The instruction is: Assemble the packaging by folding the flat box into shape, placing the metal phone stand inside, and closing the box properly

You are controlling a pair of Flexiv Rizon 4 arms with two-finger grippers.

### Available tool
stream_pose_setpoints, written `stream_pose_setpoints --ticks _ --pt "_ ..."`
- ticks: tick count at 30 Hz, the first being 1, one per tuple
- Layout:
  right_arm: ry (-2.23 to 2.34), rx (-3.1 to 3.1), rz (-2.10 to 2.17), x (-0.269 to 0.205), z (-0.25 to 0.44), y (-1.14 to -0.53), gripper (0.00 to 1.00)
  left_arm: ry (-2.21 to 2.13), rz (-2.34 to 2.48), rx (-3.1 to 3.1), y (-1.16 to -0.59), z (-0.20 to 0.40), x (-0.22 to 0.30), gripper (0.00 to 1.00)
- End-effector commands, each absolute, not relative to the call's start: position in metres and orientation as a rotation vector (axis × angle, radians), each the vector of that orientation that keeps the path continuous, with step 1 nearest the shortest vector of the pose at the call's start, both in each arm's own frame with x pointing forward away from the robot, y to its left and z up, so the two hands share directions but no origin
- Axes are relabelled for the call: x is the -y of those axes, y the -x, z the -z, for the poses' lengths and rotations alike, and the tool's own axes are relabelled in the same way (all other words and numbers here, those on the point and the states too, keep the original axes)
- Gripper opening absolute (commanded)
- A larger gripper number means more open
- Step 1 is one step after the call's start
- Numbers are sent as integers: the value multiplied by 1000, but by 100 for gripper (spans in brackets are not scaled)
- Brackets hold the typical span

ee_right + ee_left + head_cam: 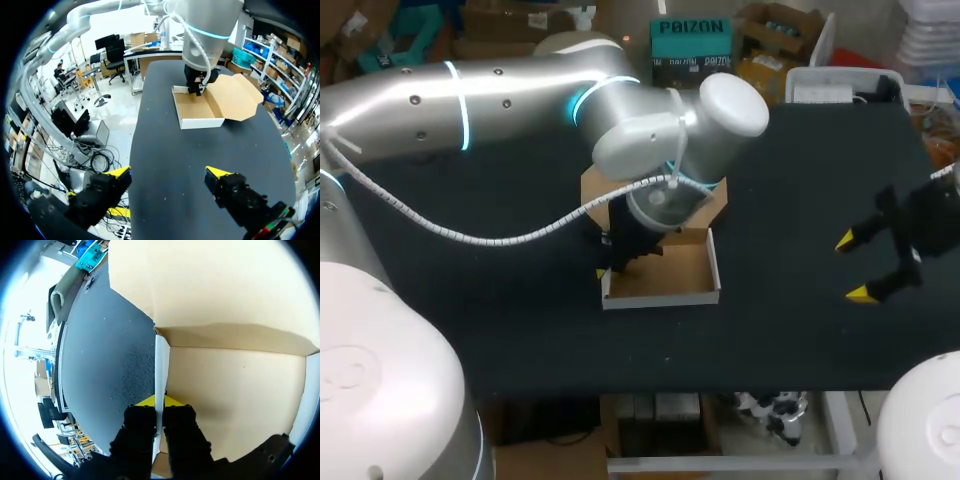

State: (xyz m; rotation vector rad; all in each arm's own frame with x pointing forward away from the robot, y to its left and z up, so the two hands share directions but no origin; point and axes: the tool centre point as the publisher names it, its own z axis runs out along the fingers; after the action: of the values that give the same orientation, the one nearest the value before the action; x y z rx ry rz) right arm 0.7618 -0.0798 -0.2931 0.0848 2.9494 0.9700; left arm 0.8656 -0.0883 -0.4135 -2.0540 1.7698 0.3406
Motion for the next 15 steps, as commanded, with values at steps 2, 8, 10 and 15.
stream_pose_setpoints --ticks 2,8,10,15 --pt "-81 -2955 -965 78 292 -764 100 2069 -236 -1820 -859 420 85 0" --pt "-85 -2959 -962 77 292 -764 100 2092 -85 -1896 -853 414 89 0" --pt "-87 -2960 -962 77 292 -765 100 2098 -56 -1905 -851 413 91 0" --pt "-89 -2963 -961 77 292 -766 100 2105 -13 -1925 -848 412 92 13"
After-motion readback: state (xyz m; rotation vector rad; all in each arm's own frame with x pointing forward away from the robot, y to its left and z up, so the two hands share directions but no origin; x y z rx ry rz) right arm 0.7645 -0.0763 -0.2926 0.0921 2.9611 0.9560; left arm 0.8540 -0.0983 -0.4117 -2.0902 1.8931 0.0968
